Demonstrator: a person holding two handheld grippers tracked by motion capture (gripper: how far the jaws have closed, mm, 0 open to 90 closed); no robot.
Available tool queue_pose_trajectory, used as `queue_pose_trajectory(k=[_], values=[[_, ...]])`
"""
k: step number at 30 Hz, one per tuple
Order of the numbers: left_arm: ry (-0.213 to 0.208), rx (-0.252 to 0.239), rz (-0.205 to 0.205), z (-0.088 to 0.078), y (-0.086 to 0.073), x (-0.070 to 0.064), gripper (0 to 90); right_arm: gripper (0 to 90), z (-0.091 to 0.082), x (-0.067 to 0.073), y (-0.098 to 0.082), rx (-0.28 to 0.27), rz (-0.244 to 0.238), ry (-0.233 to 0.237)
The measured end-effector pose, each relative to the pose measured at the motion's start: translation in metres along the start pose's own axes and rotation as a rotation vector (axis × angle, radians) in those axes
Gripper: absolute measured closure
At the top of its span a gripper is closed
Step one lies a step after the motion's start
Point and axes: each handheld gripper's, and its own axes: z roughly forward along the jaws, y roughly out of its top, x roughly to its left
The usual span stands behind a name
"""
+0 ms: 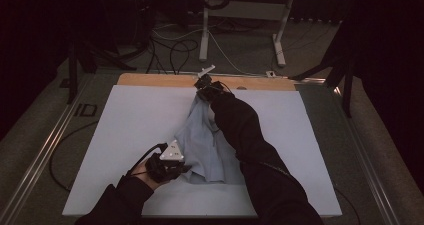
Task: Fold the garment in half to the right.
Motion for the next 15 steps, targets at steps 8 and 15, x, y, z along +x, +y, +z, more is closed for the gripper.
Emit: queue_pose_trajectory(k=[8,15], values=[[-0.019,0.007,0.042,0.003,0.016,-0.005,87.2,87.2,-0.011,-0.010,-0.004,-0.012,0.010,-0.011],[-0.036,0.008,0.072,0.008,0.029,-0.008,87.1,87.2,-0.018,-0.016,-0.006,-0.023,0.018,-0.017]])
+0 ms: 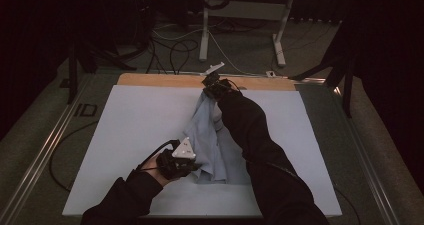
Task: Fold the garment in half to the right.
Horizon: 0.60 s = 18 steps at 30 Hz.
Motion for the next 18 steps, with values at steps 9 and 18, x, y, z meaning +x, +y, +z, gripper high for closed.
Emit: queue_pose_trajectory(k=[9,18], values=[[-0.030,0.006,0.046,0.011,0.018,-0.005,87.2,87.2,-0.009,-0.013,-0.008,0.002,0.007,-0.012],[-0.055,0.010,0.076,0.026,0.034,-0.012,87.2,87.2,-0.018,-0.029,-0.020,0.006,0.033,-0.015]])
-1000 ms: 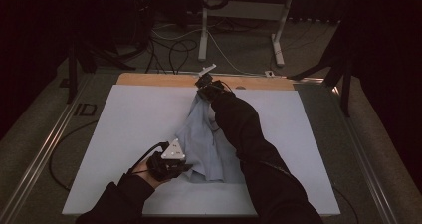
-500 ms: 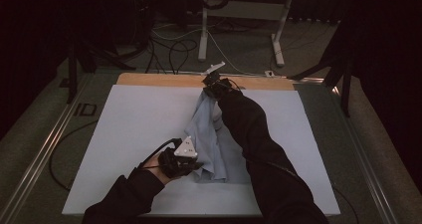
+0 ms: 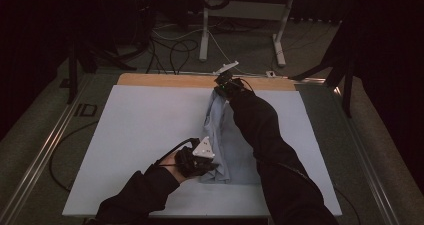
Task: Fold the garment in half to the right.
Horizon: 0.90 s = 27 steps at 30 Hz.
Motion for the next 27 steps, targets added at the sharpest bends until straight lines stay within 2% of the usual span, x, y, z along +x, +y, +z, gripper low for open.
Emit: queue_pose_trajectory(k=[8,15,22,27], values=[[-0.010,0.006,0.010,0.013,0.007,-0.001,87.2,87.1,-0.003,-0.011,-0.007,0.002,0.006,0.000],[-0.015,0.015,0.018,0.031,0.013,-0.003,87.1,87.1,0.003,-0.015,-0.015,0.011,0.010,0.006],[-0.023,0.035,0.044,0.053,0.024,-0.007,87.1,87.0,0.010,-0.020,-0.022,0.030,0.021,0.027],[-0.025,0.047,0.042,0.069,0.028,-0.008,87.1,86.9,0.013,-0.025,-0.027,0.035,0.025,0.035]])
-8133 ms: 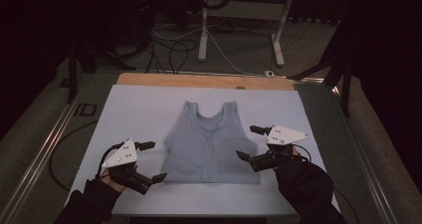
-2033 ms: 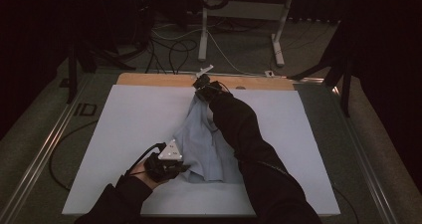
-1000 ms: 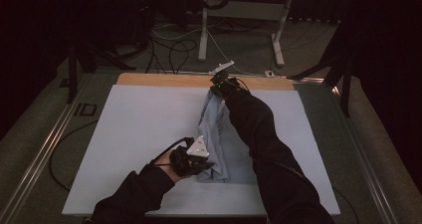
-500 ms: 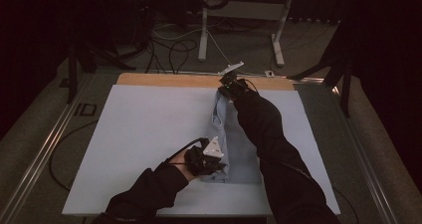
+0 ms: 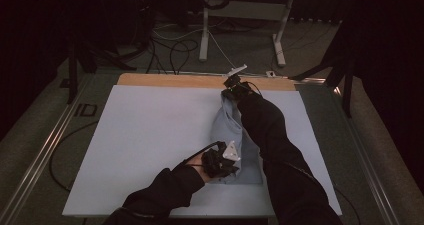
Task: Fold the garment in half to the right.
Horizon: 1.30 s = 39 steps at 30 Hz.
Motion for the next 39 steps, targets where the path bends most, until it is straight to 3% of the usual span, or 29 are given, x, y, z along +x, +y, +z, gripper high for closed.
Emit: queue_pose_trajectory(k=[13,15,16,19,20,21,24,26,31,39], values=[[-0.006,0.024,-0.008,0.027,0.007,-0.003,86.9,85.3,0.008,-0.012,-0.020,0.001,0.019,0.031],[-0.007,0.027,-0.007,0.028,0.007,-0.003,86.9,77.1,0.007,-0.013,-0.022,-0.012,0.023,0.034],[-0.008,0.027,-0.012,0.030,0.008,-0.003,86.9,77.1,0.007,-0.013,-0.022,-0.012,0.023,0.034],[-0.009,0.031,-0.004,0.034,0.009,-0.004,86.7,47.5,0.003,-0.015,-0.026,-0.022,0.019,0.011],[-0.013,0.035,-0.001,0.035,0.009,-0.004,86.7,47.5,0.003,-0.015,-0.026,-0.022,0.019,0.011],[-0.014,0.036,-0.005,0.037,0.009,-0.004,86.6,37.3,-0.001,-0.018,-0.029,-0.027,0.028,0.000],[-0.013,0.028,-0.011,0.037,0.010,-0.004,86.1,26.9,-0.005,-0.023,-0.032,-0.043,0.055,0.008],[-0.045,0.017,-0.018,0.038,0.011,-0.005,80.4,14.7,-0.012,-0.032,-0.038,-0.061,0.101,0.038],[-0.079,0.010,0.014,0.038,0.015,-0.010,68.0,13.3,-0.020,-0.039,-0.048,-0.085,0.137,0.062],[-0.126,-0.008,0.055,0.031,0.019,-0.015,61.9,12.1,-0.031,-0.041,-0.059,-0.116,0.144,0.076]])
